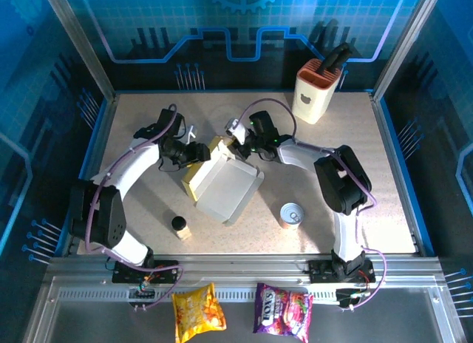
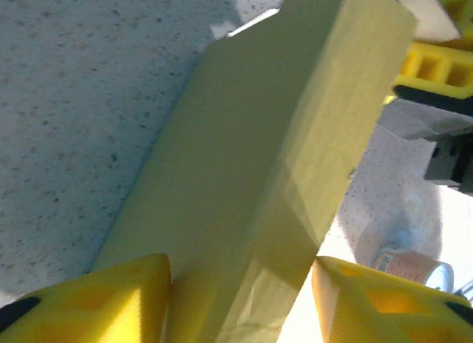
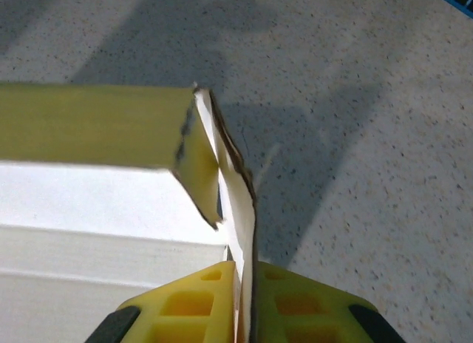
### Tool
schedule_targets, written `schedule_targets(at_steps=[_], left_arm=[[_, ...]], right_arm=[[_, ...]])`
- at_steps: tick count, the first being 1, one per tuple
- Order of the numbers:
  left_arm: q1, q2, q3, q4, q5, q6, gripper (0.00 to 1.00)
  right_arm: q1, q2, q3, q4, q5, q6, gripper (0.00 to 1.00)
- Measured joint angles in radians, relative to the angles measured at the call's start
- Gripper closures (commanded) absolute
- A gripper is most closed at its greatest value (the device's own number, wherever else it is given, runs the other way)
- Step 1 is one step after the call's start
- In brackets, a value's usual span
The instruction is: Fold the paper box
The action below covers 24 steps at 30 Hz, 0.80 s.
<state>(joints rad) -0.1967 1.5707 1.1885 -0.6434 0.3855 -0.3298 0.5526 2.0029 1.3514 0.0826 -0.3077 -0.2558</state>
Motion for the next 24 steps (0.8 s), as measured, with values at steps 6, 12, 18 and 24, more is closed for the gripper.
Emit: schedule_targets(at_steps=[6, 12, 18, 24], left_arm=[[0.000, -0.002, -0.048, 0.151, 0.100, -0.101, 0.50], [0.000, -0.002, -0.087, 0.254, 0.137, -0.181, 0.54], [0.000, 0.003, -0.111, 0.316, 0.140, -0.224, 0.59], [0.000, 0.019, -0.114, 0.336, 0.139, -0.235, 0.62]], right_arm=[[0.016, 0.047, 0.082, -0.010, 0.000, 0.004, 0.85], [0.016, 0.051, 0.095, -0.022, -0.006, 0.016, 0.86], [0.016, 0.043, 0.031, -0.005, -0.015, 0.045, 0.83], [0.016, 0.034, -0.038, 0.012, -0.015, 0.066, 0.80]])
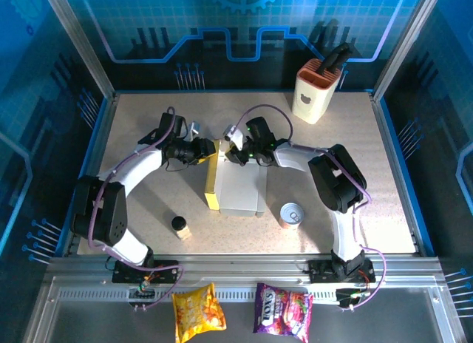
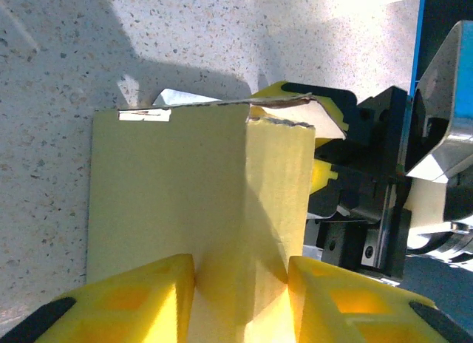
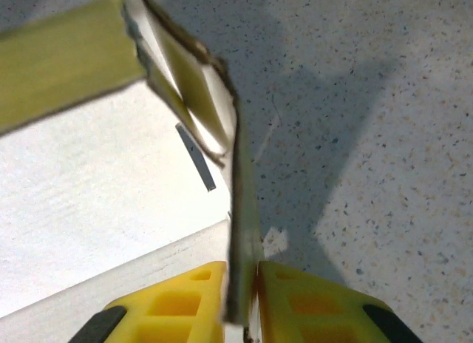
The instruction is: Fold the paper box
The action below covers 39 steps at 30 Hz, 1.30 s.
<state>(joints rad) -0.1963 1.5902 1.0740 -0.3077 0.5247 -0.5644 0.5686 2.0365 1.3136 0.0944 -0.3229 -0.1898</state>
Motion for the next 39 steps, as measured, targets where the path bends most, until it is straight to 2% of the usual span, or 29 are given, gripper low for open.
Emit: schedule_targets(at_steps=[11, 24, 39], left_arm=[[0.000, 0.005, 0.000, 0.000, 0.000, -0.007, 0.63], [-0.006, 0.021, 0.000, 0.011, 0.014, -0.022, 0.63], [-0.026, 0.029, -0.011, 0.053, 0.026, -0.063, 0.62]], right_arm=[[0.000, 0.000, -0.018, 0.053, 0.012, 0.024, 0.94], [0.048, -0.076, -0.124, 0.092, 0.145, 0.103, 0.96], [0.077, -0.079, -0.209, 0.246, 0.264, 0.209, 0.98]])
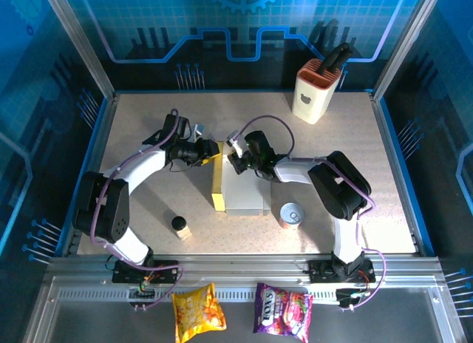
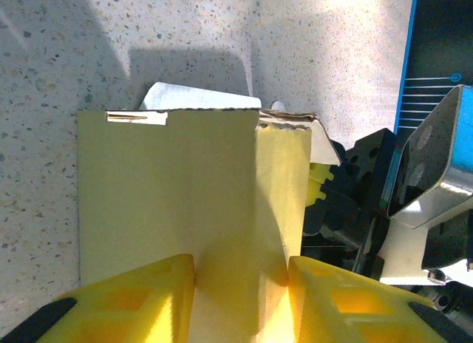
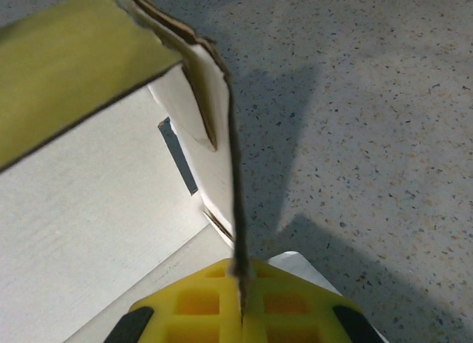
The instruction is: Fold the paper box
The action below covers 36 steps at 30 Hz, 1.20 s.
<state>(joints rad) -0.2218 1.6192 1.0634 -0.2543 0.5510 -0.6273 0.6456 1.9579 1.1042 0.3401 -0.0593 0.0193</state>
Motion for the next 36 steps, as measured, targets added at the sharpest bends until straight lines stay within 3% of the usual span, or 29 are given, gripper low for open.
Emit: schedule_targets(at_steps=[18, 36], left_arm=[[-0.015, 0.006, 0.092, -0.012, -0.115, -0.082, 0.40], [-0.054, 0.136, 0.254, -0.193, -0.274, -0.213, 0.39]], right_arm=[[0.030, 0.000, -0.011, 0.028, 0.053, 0.003, 0.98], [0.035, 0.000, -0.011, 0.029, 0.060, 0.003, 0.98]])
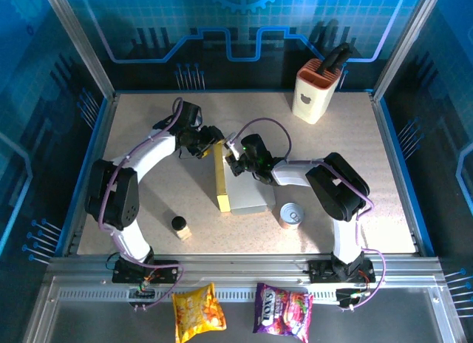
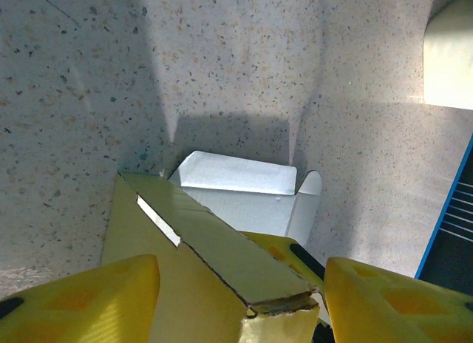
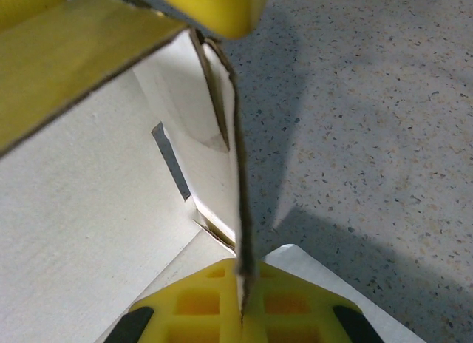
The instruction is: Fold the paper box
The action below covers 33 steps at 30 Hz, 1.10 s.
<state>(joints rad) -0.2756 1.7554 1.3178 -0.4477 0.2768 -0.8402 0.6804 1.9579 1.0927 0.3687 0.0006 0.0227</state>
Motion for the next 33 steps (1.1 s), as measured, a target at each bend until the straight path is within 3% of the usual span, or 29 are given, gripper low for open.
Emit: schedule_targets(at_steps=[8, 15, 33], left_arm=[[-0.006, 0.029, 0.021, -0.004, 0.000, -0.018, 0.40], [-0.007, 0.040, 0.021, -0.001, 0.008, -0.023, 0.42], [-0.017, 0.050, 0.021, -0.019, 0.008, -0.023, 0.44]], right_arm=[[0.000, 0.000, 0.000, 0.000, 0.000, 0.000, 0.96], [0.000, -0.002, -0.010, 0.008, -0.015, -0.003, 0.86], [0.001, -0.004, -0.068, 0.090, -0.102, 0.015, 0.88]])
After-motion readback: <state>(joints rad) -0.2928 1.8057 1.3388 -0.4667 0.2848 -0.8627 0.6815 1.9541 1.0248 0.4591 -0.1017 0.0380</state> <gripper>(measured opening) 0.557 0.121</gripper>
